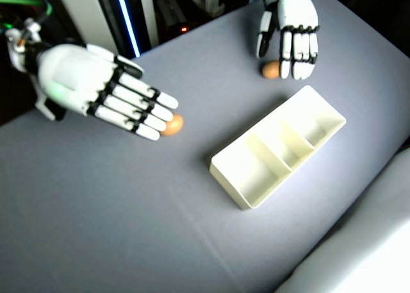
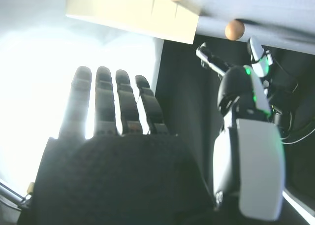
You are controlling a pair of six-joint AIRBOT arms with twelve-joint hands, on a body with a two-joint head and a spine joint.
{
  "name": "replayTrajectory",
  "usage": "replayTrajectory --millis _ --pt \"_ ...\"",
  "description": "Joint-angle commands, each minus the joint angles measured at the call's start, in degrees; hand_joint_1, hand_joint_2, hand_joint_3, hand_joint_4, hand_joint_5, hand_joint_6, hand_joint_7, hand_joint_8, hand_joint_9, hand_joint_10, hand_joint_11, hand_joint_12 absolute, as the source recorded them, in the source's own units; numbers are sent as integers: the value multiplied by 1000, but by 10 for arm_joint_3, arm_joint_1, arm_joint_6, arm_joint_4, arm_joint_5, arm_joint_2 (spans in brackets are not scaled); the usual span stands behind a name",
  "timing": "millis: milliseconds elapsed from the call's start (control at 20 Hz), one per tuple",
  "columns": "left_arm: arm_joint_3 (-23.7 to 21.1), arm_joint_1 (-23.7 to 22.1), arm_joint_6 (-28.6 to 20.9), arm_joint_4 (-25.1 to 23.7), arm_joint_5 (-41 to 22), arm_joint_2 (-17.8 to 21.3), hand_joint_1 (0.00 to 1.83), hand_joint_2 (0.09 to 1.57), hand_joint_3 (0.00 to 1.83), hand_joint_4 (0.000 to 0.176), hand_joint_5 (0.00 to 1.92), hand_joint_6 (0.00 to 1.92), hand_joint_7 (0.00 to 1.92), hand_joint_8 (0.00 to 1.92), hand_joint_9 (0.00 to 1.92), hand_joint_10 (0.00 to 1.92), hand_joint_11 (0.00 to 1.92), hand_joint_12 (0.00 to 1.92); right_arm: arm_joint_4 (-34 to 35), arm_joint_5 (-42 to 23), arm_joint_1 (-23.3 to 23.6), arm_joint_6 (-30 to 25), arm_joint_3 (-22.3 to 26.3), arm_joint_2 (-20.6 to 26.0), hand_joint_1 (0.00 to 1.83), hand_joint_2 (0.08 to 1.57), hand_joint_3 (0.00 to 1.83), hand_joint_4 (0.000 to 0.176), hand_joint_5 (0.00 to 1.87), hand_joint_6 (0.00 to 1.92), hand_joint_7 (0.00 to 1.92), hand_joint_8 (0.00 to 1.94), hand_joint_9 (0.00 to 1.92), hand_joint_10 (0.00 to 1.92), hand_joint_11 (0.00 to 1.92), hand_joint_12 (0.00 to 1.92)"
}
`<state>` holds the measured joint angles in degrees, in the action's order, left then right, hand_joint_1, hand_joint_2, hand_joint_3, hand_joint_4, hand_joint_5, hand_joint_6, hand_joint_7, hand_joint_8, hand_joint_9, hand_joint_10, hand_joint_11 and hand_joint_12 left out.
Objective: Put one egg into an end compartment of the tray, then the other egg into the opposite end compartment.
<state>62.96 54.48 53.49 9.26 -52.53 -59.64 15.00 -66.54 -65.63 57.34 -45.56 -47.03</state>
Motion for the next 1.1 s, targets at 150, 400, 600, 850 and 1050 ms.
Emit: replayTrajectory --millis 150,400,600,850,1050 --pt "9 -10 -1 -3 -28 -5 1079 1132 0 0 420 26 403 14 148 673 0 1591 -4 -70 1 -9 -4 -3 407 1115 34 0 0 0 0 0 0 0 0 0" --pt "21 -29 16 -10 5 -12 1353 1259 0 0 619 955 648 1535 756 1612 699 1734 -4 -71 -1 -17 -5 -4 391 1136 32 0 0 0 0 0 0 0 0 0" --pt "-1 -44 34 -23 -48 11 1310 1315 0 0 615 1264 528 1700 647 1782 721 1861 -4 -76 -3 -24 -7 -4 394 1146 33 0 0 0 0 0 0 0 0 0" --pt "-13 -60 34 -38 -98 29 1336 1264 0 0 693 1097 662 1587 726 1723 698 1806 -4 -77 -4 -27 -7 -4 409 1162 31 0 0 0 0 0 0 0 0 0" --pt "-19 -61 34 -38 -122 35 1237 1248 3 0 719 1125 750 1602 838 1670 825 1814 -4 -80 -4 -29 -7 -4 396 1171 29 0 0 0 0 0 0 0 0 0"
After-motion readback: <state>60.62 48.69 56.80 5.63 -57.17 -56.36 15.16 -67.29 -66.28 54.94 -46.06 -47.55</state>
